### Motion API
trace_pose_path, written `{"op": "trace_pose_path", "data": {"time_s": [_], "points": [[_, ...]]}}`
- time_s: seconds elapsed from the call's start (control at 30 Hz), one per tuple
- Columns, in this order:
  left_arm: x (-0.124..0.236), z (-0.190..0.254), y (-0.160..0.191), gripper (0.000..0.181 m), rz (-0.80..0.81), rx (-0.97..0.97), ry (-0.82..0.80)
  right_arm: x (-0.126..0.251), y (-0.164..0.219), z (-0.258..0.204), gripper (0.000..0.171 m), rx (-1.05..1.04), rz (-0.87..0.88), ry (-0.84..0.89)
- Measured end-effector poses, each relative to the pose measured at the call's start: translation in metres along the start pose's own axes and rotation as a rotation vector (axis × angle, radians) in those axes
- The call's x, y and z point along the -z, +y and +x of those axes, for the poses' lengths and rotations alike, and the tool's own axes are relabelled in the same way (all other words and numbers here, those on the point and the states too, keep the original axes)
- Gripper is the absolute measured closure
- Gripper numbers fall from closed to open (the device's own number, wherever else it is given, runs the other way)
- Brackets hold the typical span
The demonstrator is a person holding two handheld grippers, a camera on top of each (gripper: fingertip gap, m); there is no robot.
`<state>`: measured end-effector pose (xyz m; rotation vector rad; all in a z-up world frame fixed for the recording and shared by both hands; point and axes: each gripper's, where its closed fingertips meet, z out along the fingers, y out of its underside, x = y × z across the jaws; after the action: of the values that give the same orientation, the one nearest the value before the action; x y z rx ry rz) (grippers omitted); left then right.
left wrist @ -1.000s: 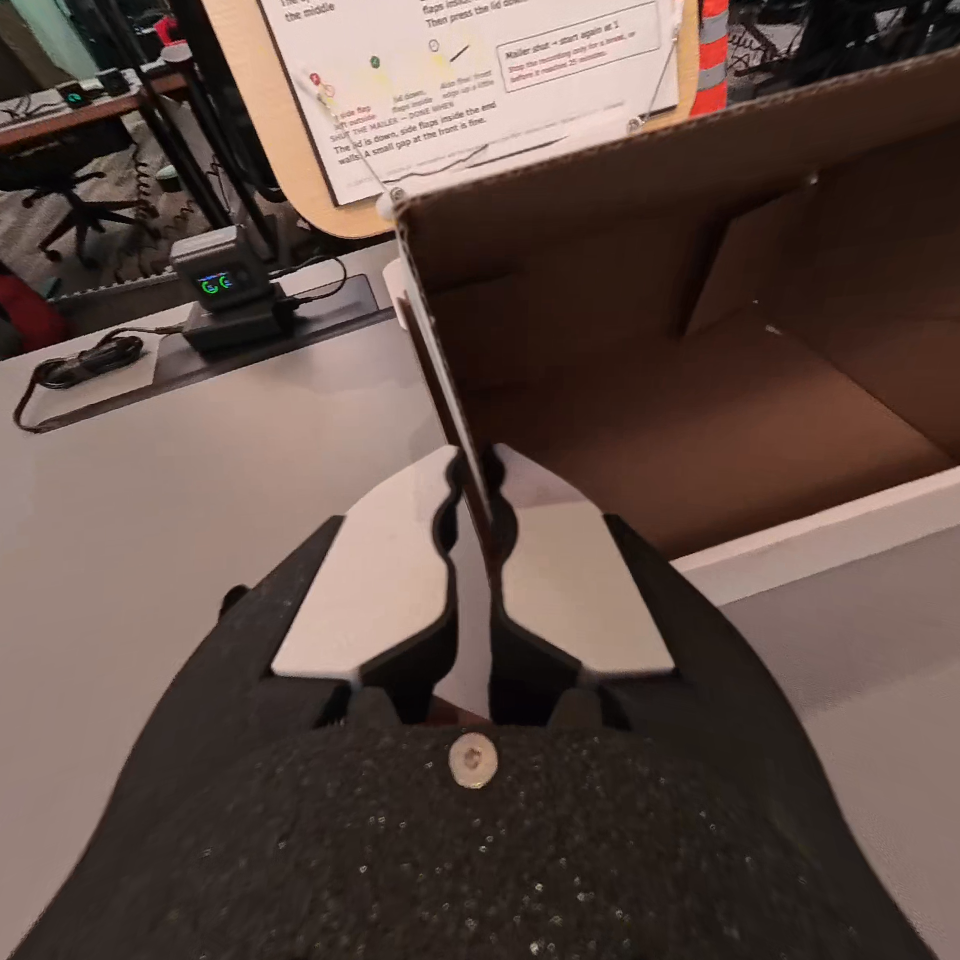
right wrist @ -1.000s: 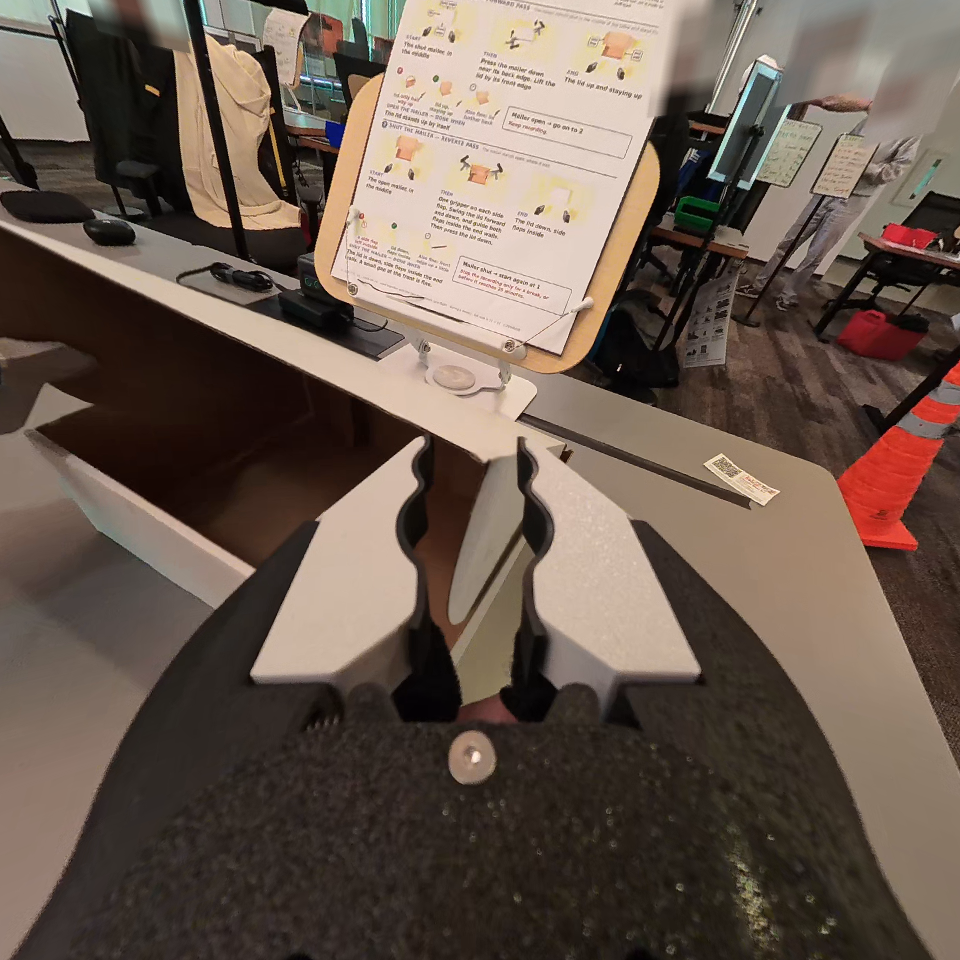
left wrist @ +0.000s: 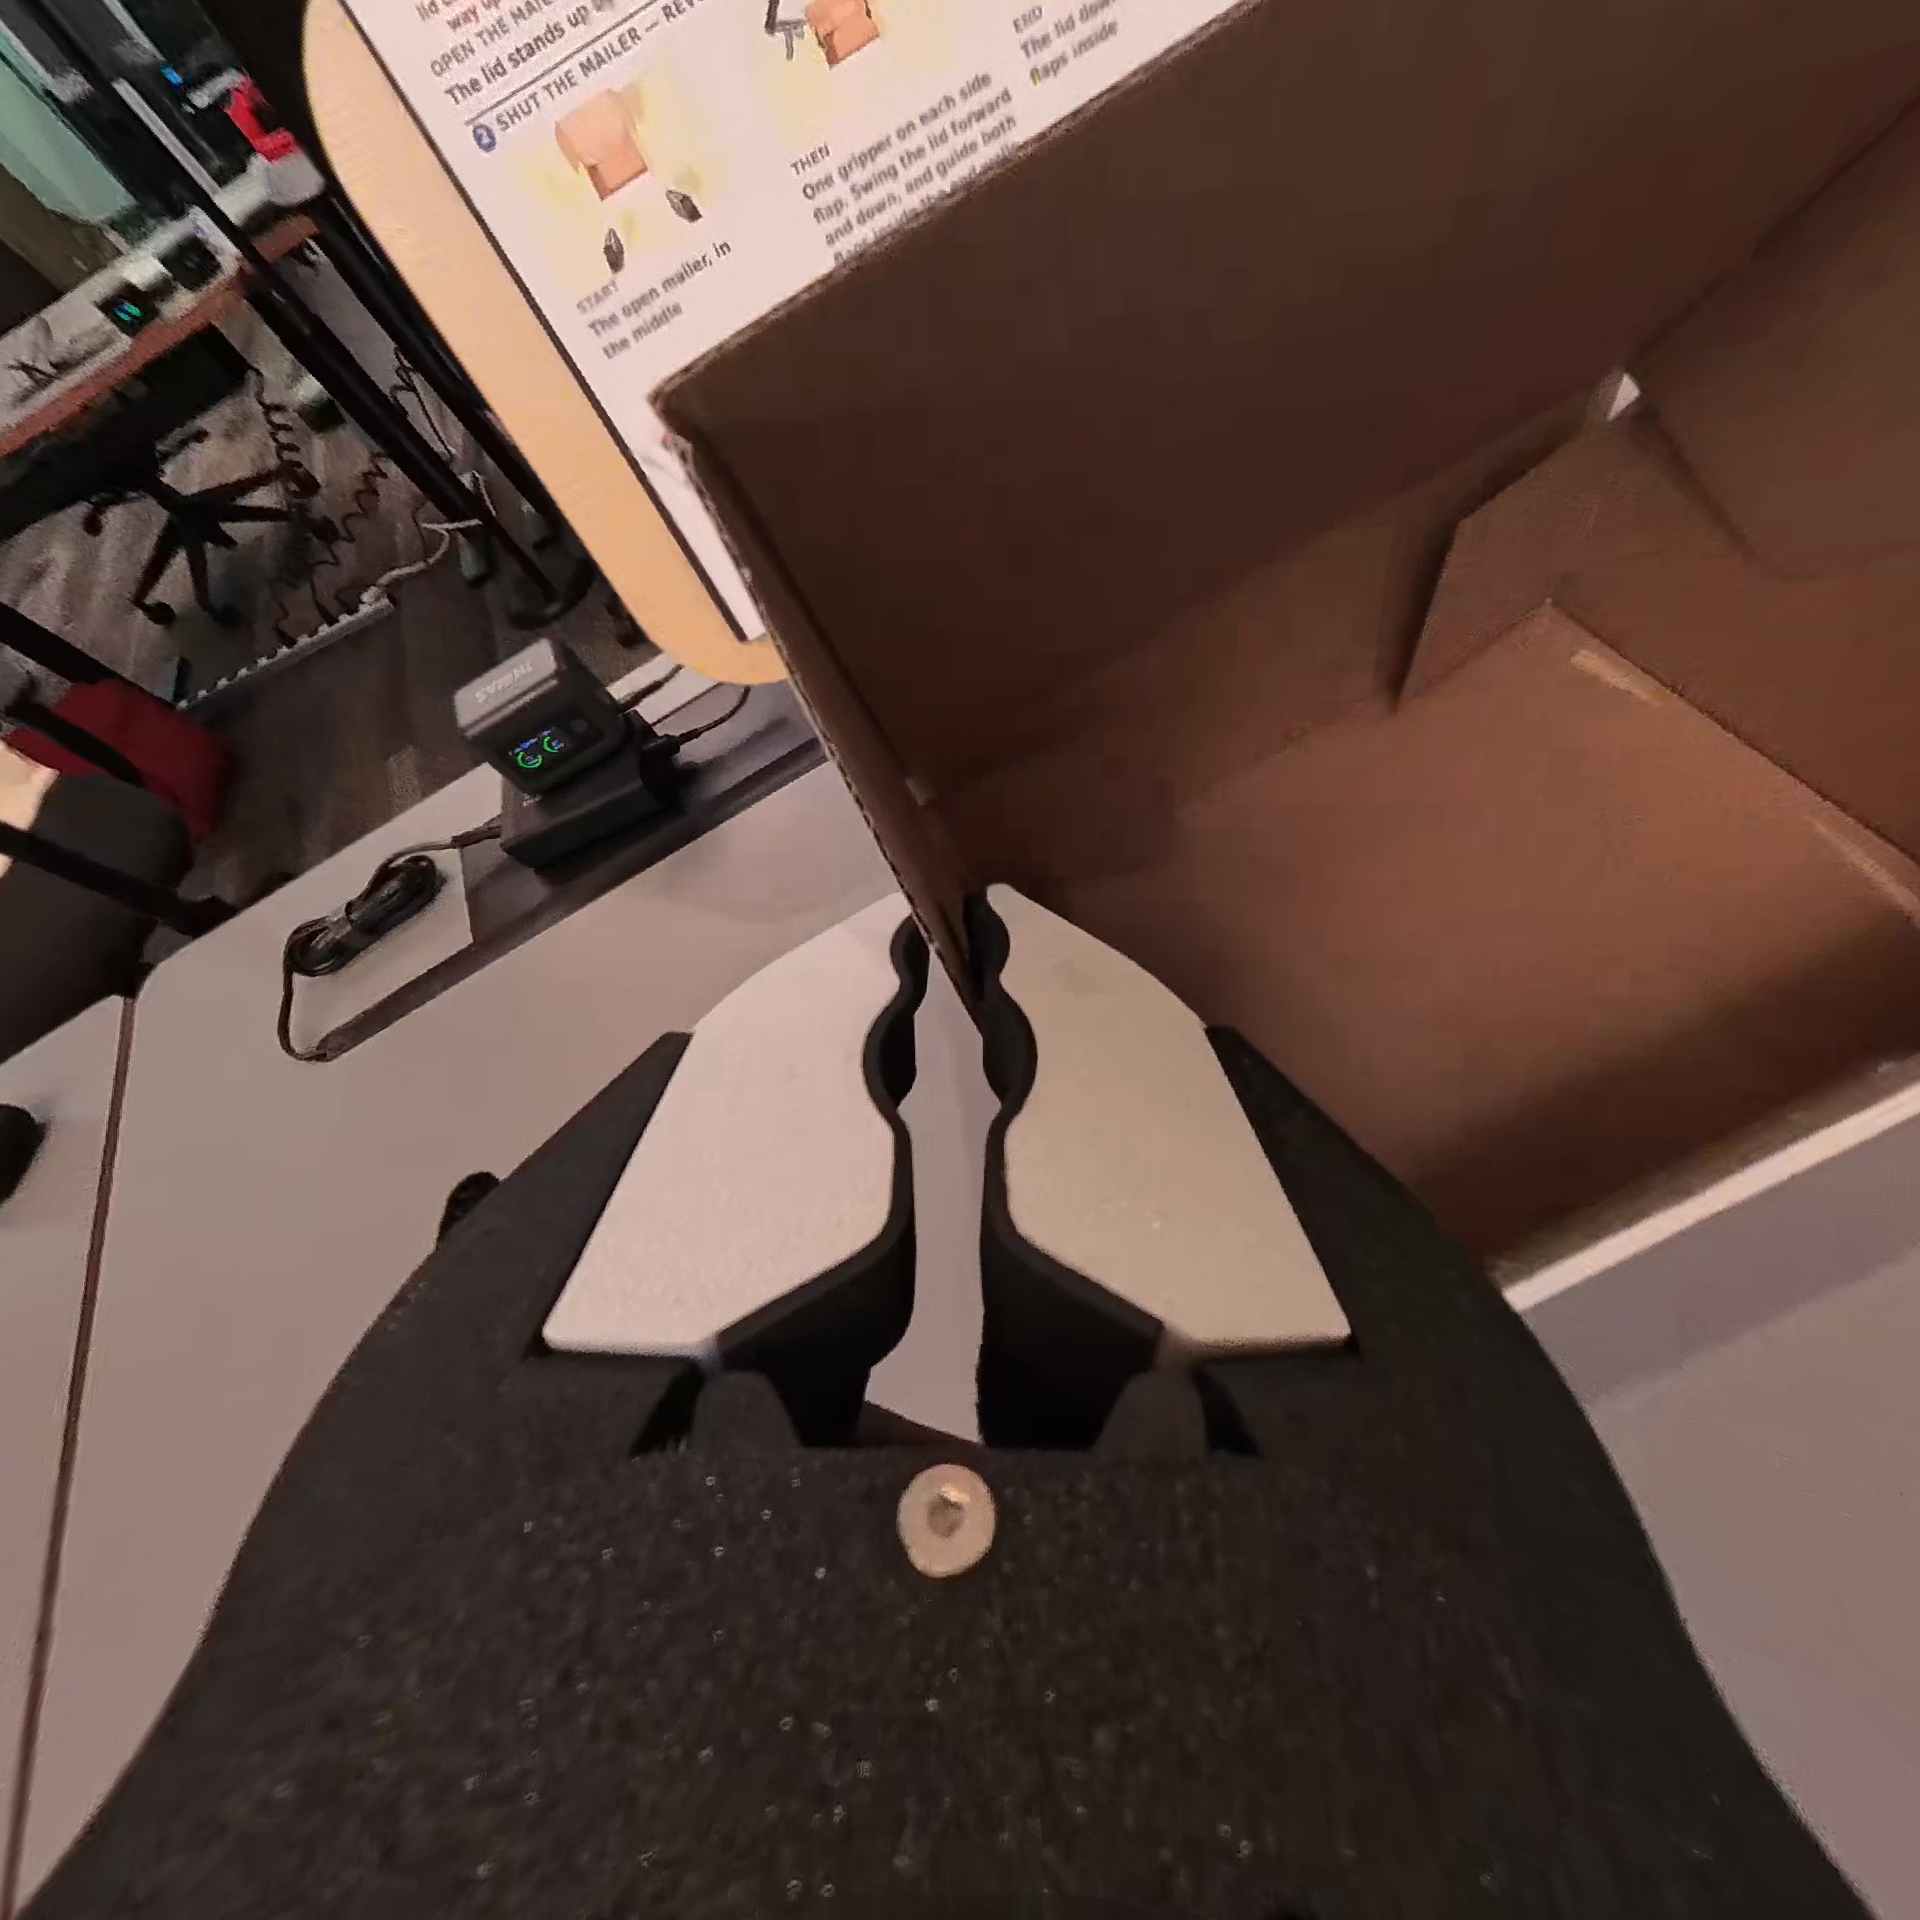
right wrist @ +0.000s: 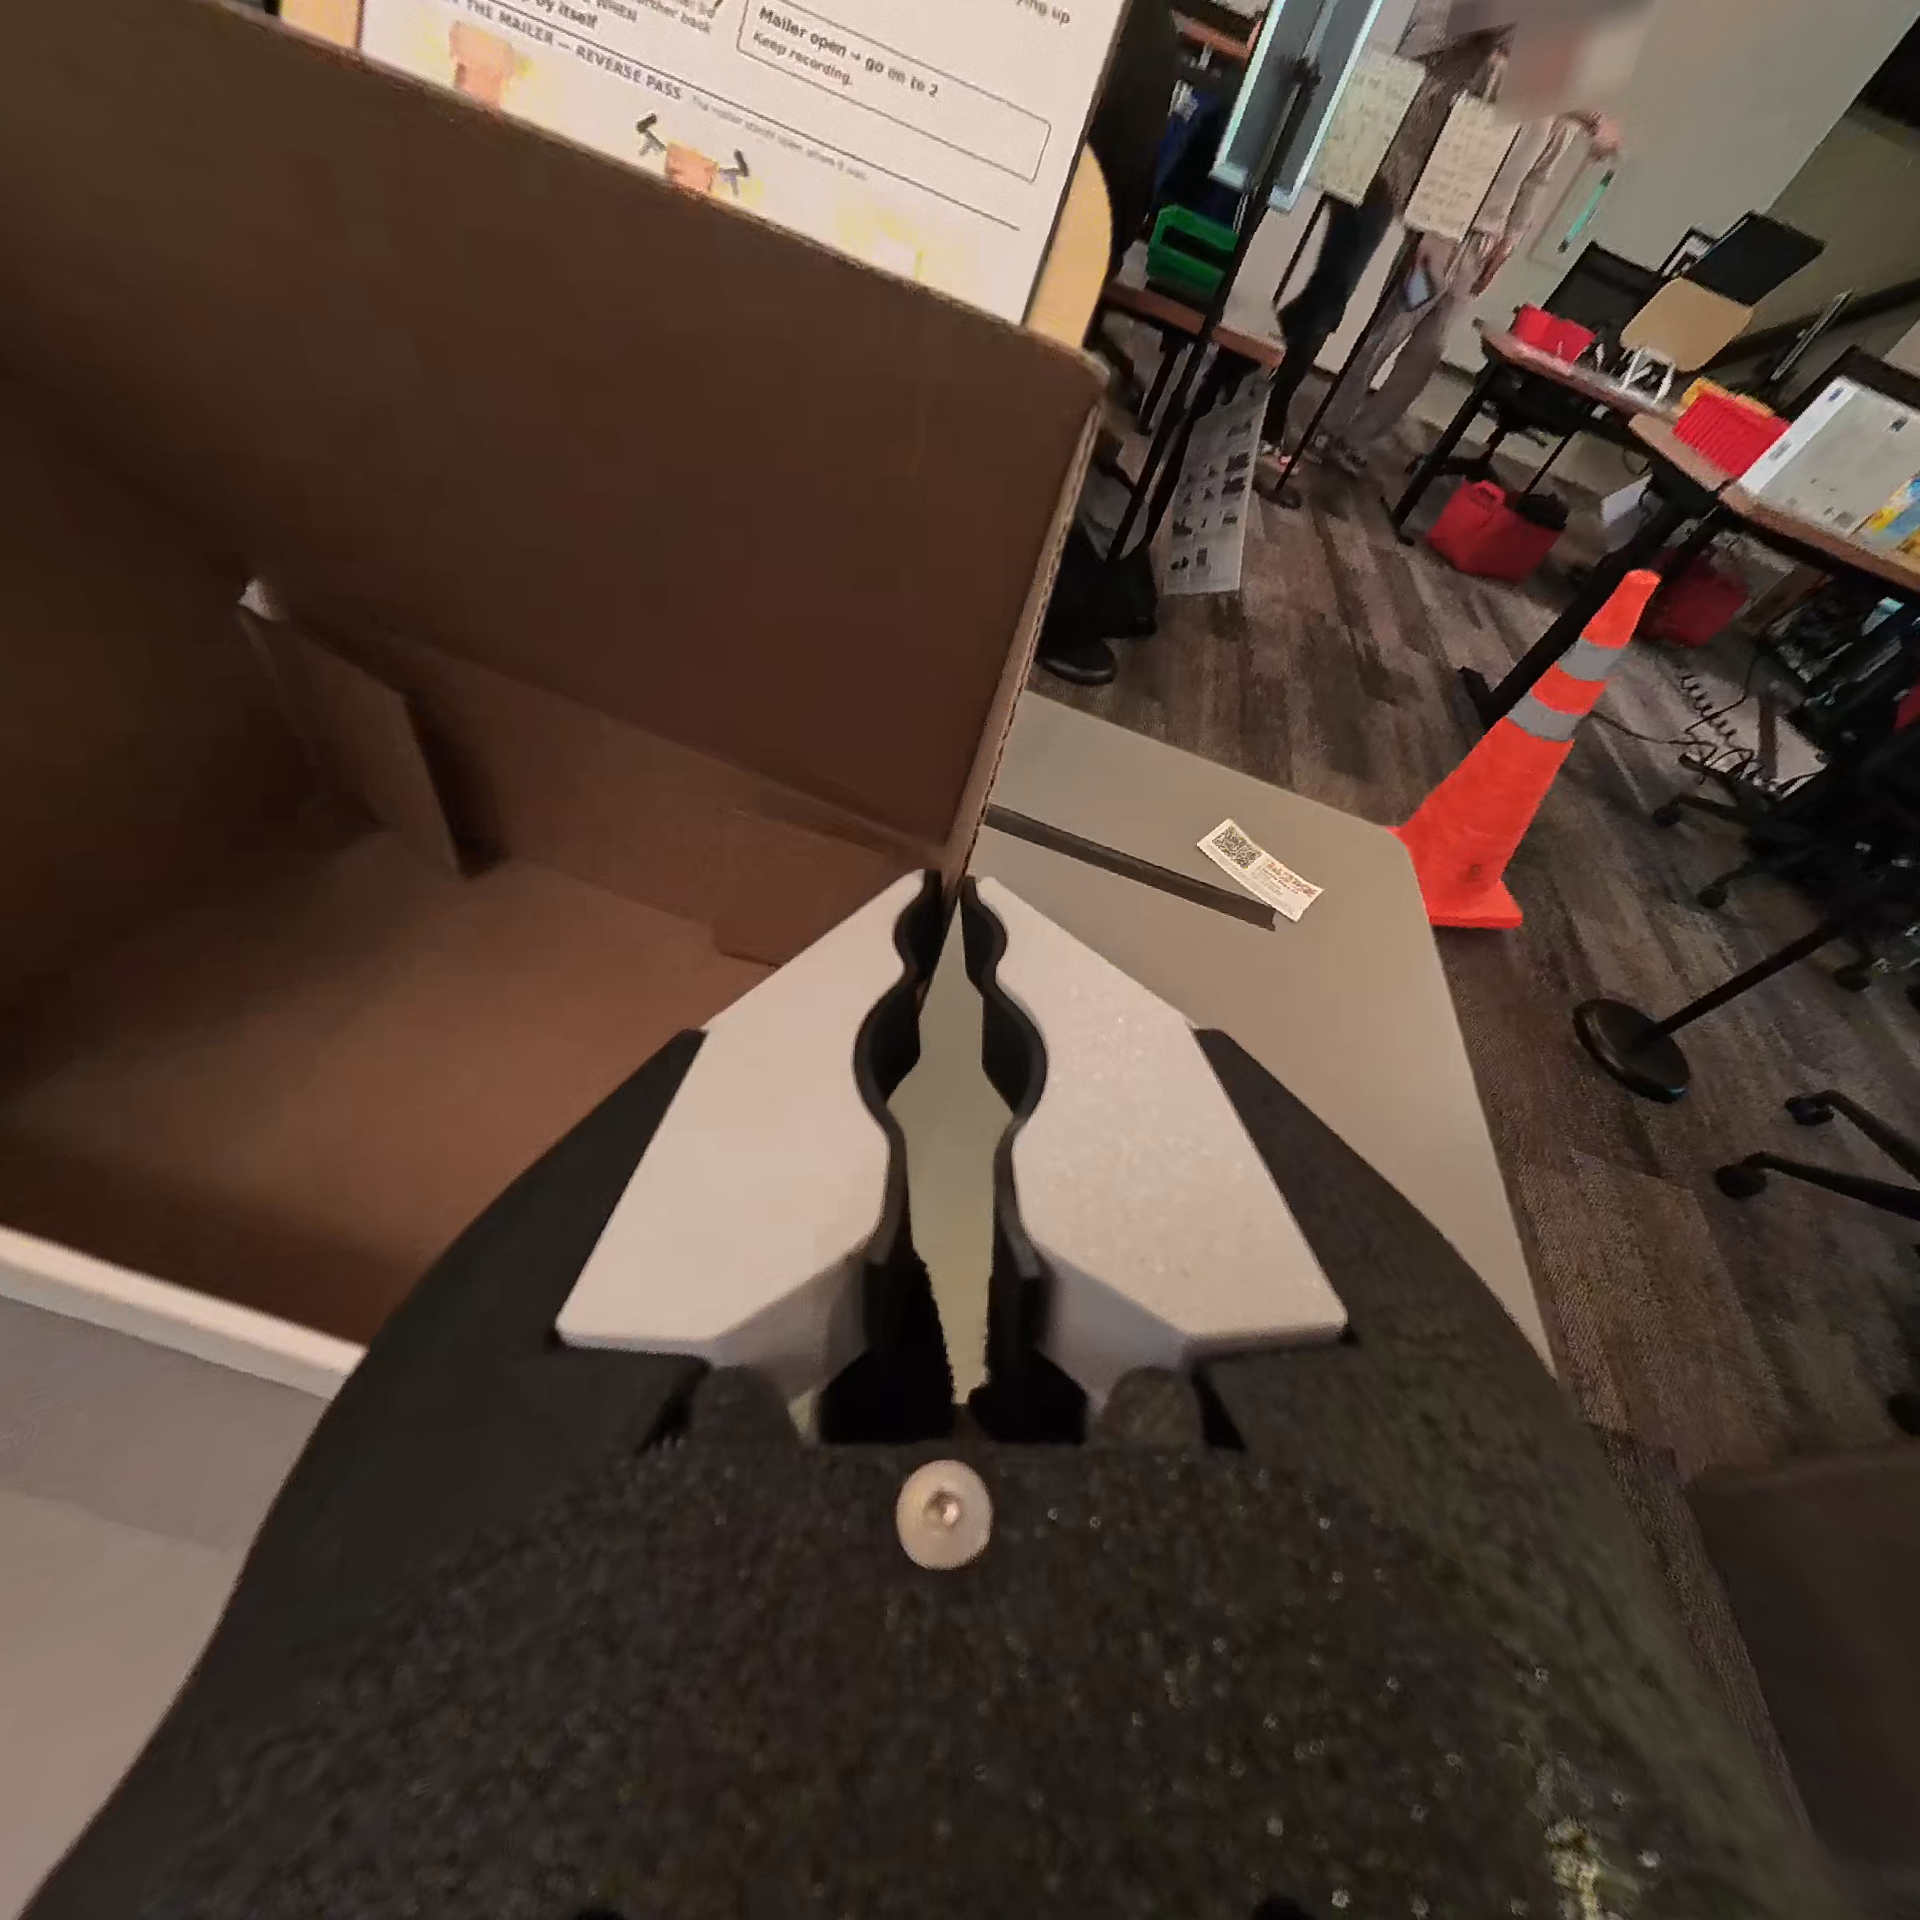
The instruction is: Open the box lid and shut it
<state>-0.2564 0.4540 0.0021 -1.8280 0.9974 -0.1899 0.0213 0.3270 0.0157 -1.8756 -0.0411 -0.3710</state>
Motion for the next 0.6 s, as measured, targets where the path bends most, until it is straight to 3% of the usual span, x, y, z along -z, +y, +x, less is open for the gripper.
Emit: {"op": "trace_pose_path", "data": {"time_s": [0.27, 0.4, 0.6], "points": [[-0.024, -0.019, -0.035, 0.174, -0.177, -0.013, 0.080, -0.024, -0.031, 0.021, 0.169, -0.026, -0.147, -0.063], [-0.031, -0.020, -0.043, 0.172, -0.143, 0.010, 0.042, -0.029, -0.033, 0.023, 0.168, -0.066, -0.164, -0.074], [-0.041, -0.008, -0.004, 0.138, -0.014, 0.096, -0.024, -0.027, -0.021, 0.020, 0.167, 0.000, -0.072, -0.027]]}}
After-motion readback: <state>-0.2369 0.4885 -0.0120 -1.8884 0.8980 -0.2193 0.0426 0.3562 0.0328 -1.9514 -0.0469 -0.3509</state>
